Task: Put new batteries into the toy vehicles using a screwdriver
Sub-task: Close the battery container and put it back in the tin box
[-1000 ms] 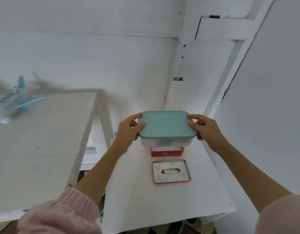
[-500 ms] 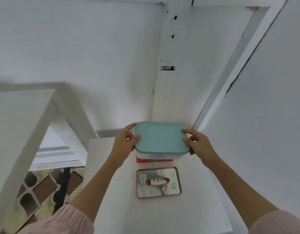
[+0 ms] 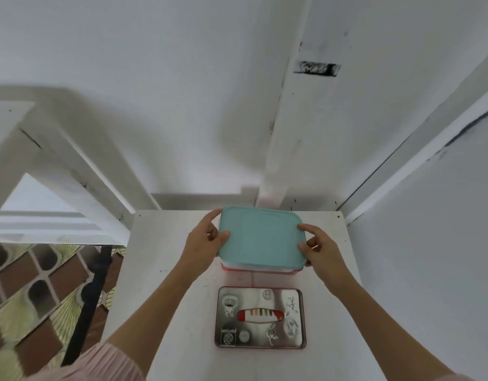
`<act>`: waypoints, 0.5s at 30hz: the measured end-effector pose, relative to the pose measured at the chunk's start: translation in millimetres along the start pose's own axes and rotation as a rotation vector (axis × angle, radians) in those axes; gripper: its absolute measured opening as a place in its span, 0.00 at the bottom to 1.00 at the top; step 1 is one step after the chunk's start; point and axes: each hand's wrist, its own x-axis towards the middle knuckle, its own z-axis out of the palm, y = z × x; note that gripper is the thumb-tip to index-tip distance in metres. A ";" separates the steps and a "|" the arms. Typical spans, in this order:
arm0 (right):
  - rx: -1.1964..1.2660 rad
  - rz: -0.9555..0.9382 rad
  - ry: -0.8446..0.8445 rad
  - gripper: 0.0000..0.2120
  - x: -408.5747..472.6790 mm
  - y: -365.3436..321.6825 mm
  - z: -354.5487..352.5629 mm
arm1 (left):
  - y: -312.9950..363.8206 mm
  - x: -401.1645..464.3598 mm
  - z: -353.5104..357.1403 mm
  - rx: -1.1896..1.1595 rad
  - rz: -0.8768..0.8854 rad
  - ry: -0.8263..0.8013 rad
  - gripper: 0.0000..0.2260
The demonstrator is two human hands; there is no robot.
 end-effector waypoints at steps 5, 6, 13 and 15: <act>-0.041 0.009 -0.047 0.20 25.8 22.7 4.2 | -31.9 25.1 13.2 0.113 -0.013 -0.026 0.22; -0.050 0.018 -0.053 0.20 29.9 26.9 4.8 | -35.8 29.4 15.7 0.123 -0.013 -0.032 0.23; -0.104 0.043 -0.077 0.21 51.0 49.4 8.1 | -50.7 48.1 31.3 0.181 -0.031 -0.057 0.24; -0.110 0.046 -0.078 0.21 54.2 53.1 9.8 | -54.1 49.7 34.9 0.197 -0.039 -0.045 0.23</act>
